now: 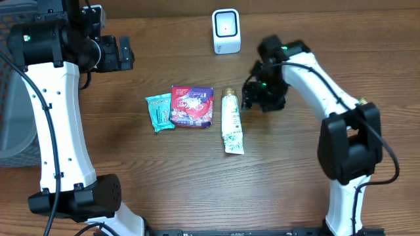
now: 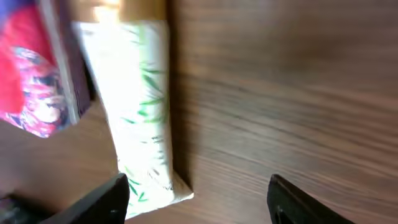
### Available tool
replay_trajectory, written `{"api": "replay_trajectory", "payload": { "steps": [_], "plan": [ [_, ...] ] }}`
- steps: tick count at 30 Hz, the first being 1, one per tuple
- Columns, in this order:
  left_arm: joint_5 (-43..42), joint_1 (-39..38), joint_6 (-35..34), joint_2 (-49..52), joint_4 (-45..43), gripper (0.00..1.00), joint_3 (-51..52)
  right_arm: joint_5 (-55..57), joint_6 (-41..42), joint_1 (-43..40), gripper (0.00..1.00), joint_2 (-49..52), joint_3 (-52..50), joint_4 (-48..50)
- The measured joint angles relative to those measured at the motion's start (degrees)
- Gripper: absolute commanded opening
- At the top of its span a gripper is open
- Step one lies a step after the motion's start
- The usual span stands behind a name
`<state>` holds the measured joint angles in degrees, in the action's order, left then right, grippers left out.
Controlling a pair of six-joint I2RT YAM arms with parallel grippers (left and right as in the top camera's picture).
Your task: Scan the item barcode
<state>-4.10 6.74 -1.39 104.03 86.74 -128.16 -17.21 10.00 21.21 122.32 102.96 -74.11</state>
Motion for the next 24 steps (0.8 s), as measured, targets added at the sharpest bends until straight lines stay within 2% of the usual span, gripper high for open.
{"api": "replay_trajectory", "payload": {
  "steps": [7,11,17,24],
  "plan": [
    [0.02,0.00,0.00,0.00,0.02,0.99,0.00,20.09,5.07,15.06,0.77,-1.31,2.67,-0.59],
    [0.00,0.00,0.00,0.00,0.02,1.00,0.00,26.16,7.65,21.88,0.77,-1.31,0.50,2.16],
    [0.02,0.00,0.00,0.00,0.02,0.99,0.00,30.12,9.68,24.61,0.79,-1.31,-6.67,6.93],
    [0.00,0.00,0.00,0.00,0.02,1.00,0.00,35.65,11.15,26.67,0.87,-1.31,-9.44,9.81]
  ]
}}
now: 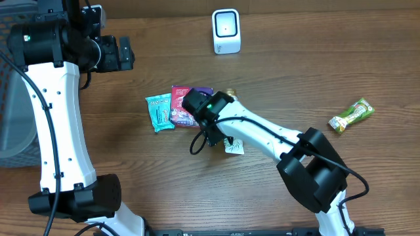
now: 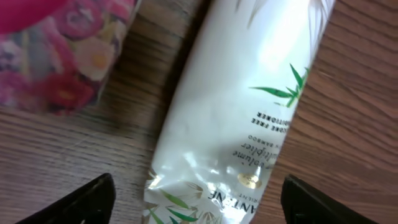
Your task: Scan the item barcode
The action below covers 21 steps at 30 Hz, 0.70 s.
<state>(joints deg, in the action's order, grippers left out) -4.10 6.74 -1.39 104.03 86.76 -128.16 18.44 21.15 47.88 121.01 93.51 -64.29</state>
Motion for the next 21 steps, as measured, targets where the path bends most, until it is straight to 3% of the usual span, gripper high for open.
{"api": "replay_trajectory", "payload": {
  "steps": [14,19,21],
  "plan": [
    [0.00,0.00,0.00,0.00,0.00,1.00,0.00,4.68,0.92,0.52,0.81,3.21,-0.33,-0.85],
    [0.00,0.00,0.00,0.00,0.00,1.00,0.00,4.94,1.07,0.48,0.66,3.45,-0.33,-0.87],
    [0.00,0.00,0.00,0.00,0.00,1.00,0.00,5.16,1.22,0.37,0.51,3.72,-0.33,-0.87]
  ]
}}
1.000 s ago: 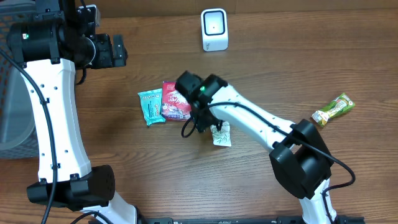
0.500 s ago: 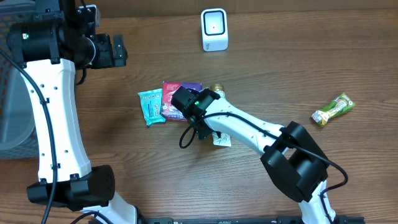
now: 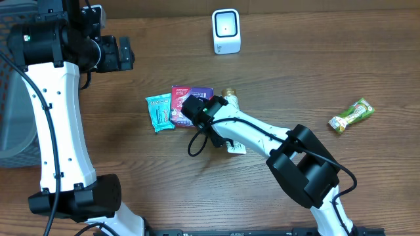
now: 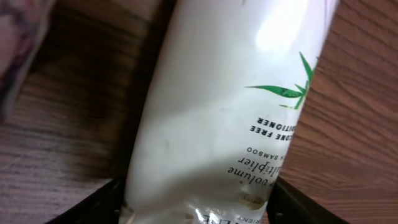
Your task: Scan the item barcode
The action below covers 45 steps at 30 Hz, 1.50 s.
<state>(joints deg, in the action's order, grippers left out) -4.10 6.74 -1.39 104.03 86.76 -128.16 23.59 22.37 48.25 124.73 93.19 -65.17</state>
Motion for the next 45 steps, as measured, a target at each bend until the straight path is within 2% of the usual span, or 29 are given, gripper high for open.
{"api": "replay_trajectory", "payload": {
  "steps": [3,8,13,18,25,30,34,39,42,45],
  "plan": [
    [0.00,0.00,0.00,0.00,0.00,1.00,0.00,0.59,-0.26,-0.28,0.25,0.07,0.02,-0.24],
    [0.00,0.00,0.00,0.00,0.00,1.00,0.00,0.70,0.02,-0.63,0.04,0.28,0.63,-0.90],
    [0.02,0.00,0.00,0.00,0.00,0.99,0.00,-1.86,0.55,-1.42,0.04,0.55,2.47,-3.43],
    [0.00,0.00,0.00,0.00,0.00,1.00,0.00,-11.26,-0.20,-3.85,0.04,0.39,5.57,-4.31],
    [0.00,0.00,0.00,0.00,0.02,1.00,0.00,-35.23,-4.15,-13.94,0.04,-1.29,5.75,1.42],
    [0.00,0.00,0.00,0.00,0.00,0.99,0.00,-46.60,-6.16,-21.73,0.04,-1.86,2.08,3.93],
    [0.02,0.00,0.00,0.00,0.00,1.00,0.00,-51.21,-6.54,-25.22,0.09,-2.43,-1.90,4.33],
    [0.02,0.00,0.00,0.00,0.00,0.99,0.00,-53.44,-5.38,-27.52,0.43,-2.54,-5.92,3.41],
    [0.00,0.00,0.00,0.00,0.00,1.00,0.00,-53.07,-5.16,-29.07,0.51,-2.54,-6.54,2.25],
    [0.00,0.00,0.00,0.00,0.00,1.00,0.00,-52.15,-5.16,-30.82,0.52,-2.54,-6.49,1.20]
  ]
}}
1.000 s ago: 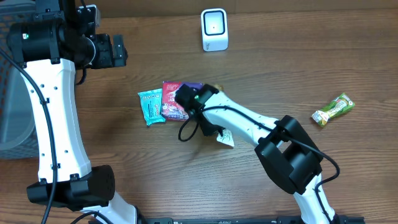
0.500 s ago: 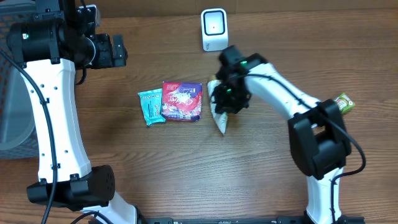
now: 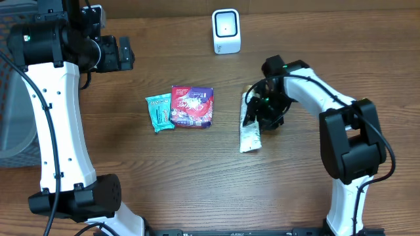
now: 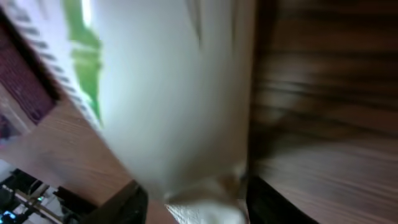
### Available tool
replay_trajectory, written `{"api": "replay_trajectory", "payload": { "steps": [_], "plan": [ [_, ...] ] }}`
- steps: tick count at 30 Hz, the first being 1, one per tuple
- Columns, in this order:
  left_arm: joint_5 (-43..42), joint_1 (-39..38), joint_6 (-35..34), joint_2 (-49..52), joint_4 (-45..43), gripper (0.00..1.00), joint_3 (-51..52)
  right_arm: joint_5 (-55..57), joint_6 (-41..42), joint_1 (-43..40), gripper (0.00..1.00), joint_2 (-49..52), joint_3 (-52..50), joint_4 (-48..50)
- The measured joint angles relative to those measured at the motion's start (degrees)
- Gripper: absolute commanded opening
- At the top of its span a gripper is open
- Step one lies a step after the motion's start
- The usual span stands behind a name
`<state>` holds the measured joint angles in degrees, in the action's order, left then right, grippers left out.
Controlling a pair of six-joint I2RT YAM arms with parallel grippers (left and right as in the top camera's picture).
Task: Scan the item barcode
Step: 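Lift the white-gold tube and hold it before the white scanner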
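Note:
A white tube with green leaf print [image 3: 250,133] lies slanted right of the packets, its upper end between the fingers of my right gripper [image 3: 254,113]. In the right wrist view the blurred tube [image 4: 180,93] fills the frame, and my right gripper [image 4: 198,202] is shut on it, a dark finger [image 4: 127,202] on each side. I cannot tell if the tube rests on the table. The white barcode scanner [image 3: 226,31] stands at the back. My left gripper [image 3: 122,54] hangs high at the back left, away from everything, its jaws unclear.
A teal packet [image 3: 159,112] and a red and purple packet [image 3: 192,106] lie side by side left of the tube. A grey bin [image 3: 12,124] stands at the left edge of the wooden table [image 3: 197,177].
My right gripper was astride the tube's lower end beside the red packet. Now it is shut on the tube, which sits further right, away from the packets. The left arm has not moved.
My right gripper was open to the right of the tube's cap end. Then it was open over the tube's lower end, then low with its fingers on either side of the tube. Now it is shut on the tube, which has shifted right.

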<state>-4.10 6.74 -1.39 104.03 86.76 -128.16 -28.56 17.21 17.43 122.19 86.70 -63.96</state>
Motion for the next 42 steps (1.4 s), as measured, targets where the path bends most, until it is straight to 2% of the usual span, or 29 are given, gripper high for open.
{"api": "replay_trajectory", "payload": {
  "steps": [7,9,10,12,13,21,29,32,34,42],
  "plan": [
    [0.00,0.00,0.00,0.00,0.00,1.00,0.00,3.52,-3.54,-1.79,0.52,0.00,3.69,-4.57],
    [0.00,0.00,0.00,0.00,0.00,1.00,0.00,4.09,-4.70,-1.92,0.57,0.00,6.36,-5.42],
    [0.00,0.00,0.00,0.00,0.00,1.00,0.00,4.22,-5.22,-1.97,0.64,0.00,7.58,-5.60],
    [0.02,0.00,0.00,0.00,0.00,1.00,0.00,4.17,-6.45,-2.08,0.70,0.00,9.33,-5.53],
    [0.00,0.00,0.00,0.00,0.00,1.00,0.00,4.07,-6.71,-2.14,0.72,0.00,9.77,-5.44],
    [0.02,0.00,0.00,0.00,0.00,1.00,0.00,-2.60,-14.84,-4.72,0.72,0.00,4.72,-3.13],
    [0.00,0.11,0.00,0.00,0.02,0.99,0.02,-14.78,-18.08,-7.28,0.60,-0.50,-8.07,10.47],
    [0.00,0.11,0.00,0.00,0.00,1.00,0.02,-17.79,-17.70,-7.43,0.44,-0.55,-9.97,14.03],
    [0.00,0.07,0.00,0.00,0.02,1.00,0.02,-18.51,-17.18,-7.43,0.26,-0.52,-10.73,15.26],
    [0.00,-0.76,0.00,0.00,0.00,1.00,0.00,-21.84,-15.52,-7.43,0.16,-0.52,-11.10,18.34]
  ]
}}
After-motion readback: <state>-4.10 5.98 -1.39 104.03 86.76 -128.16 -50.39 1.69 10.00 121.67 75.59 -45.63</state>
